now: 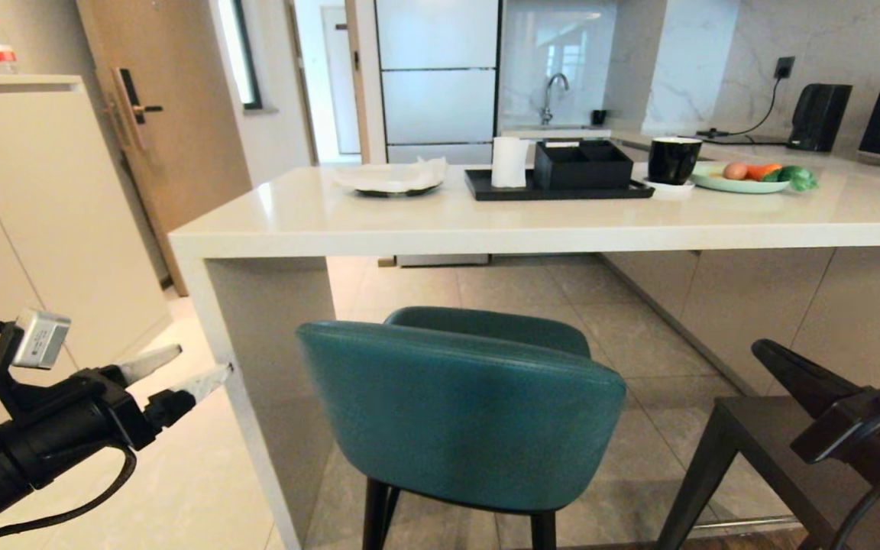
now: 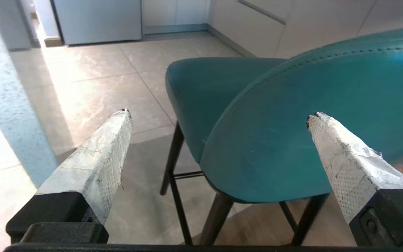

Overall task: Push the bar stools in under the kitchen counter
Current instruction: Pull the blue chair out from under the dining table

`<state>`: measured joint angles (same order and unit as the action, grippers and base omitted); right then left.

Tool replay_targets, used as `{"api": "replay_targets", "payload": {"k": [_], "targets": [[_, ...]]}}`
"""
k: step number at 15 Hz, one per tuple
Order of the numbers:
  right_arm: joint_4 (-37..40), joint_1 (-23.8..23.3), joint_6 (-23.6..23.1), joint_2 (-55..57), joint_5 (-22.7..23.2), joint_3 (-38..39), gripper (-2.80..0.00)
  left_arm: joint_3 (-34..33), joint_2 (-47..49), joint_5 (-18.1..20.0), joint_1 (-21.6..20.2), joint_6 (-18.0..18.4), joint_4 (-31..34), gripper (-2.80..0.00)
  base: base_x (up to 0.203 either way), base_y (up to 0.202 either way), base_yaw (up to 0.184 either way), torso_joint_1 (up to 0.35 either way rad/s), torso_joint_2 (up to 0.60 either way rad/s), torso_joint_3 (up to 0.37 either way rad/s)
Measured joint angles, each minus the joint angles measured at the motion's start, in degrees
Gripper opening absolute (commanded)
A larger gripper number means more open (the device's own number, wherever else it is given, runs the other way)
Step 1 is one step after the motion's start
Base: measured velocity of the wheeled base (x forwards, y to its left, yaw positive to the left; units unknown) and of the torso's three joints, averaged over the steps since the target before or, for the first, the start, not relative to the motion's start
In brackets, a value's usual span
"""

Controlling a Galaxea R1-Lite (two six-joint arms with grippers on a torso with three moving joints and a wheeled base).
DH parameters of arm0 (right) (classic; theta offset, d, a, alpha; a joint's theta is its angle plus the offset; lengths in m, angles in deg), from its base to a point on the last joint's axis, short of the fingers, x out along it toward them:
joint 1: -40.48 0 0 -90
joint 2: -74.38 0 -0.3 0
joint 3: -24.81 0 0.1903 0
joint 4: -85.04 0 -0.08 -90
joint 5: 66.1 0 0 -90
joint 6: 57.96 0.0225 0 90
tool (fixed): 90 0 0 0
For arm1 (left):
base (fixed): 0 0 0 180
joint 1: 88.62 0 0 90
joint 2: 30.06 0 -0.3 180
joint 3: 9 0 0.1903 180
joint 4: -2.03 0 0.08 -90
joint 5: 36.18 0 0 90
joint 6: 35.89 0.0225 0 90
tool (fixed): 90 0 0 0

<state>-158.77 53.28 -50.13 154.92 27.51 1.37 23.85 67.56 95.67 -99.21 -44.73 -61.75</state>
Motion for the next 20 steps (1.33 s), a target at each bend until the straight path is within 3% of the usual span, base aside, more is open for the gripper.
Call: {"api": "replay_targets", "payload": {"k": [6, 7, 15, 20], "targets": [[1.8, 0.0, -3.3, 0.1, -1.7, 0.1, -2.8, 2.1, 1.1, -0.2, 0.3, -0.8, 0.0, 0.0, 0.0, 0.0, 0.0, 0.0, 0.0, 0.0], [3.2, 0.0, -5.2, 0.1, -3.1, 0.1, -2.8, 2.1, 1.2, 0.0, 0.3, -0.7, 0.0, -2.8, 0.0, 0.0, 0.0, 0.0, 0.0, 0.0], [5.9, 0.4, -6.0, -0.2, -4.7, 0.1, -2.8, 3.5, 3.9, -2.0, 2.9, -0.5, 0.0, -2.8, 0.0, 0.0, 0.0, 0.0, 0.0, 0.0], [10.8, 1.7, -9.5, 0.2, -9.1, 0.0, -2.8, 6.5, 11.1, -16.7, 9.3, 1.7, 0.0, -2.8, 0.0, 0.0, 0.0, 0.0, 0.0, 0.0]]}}
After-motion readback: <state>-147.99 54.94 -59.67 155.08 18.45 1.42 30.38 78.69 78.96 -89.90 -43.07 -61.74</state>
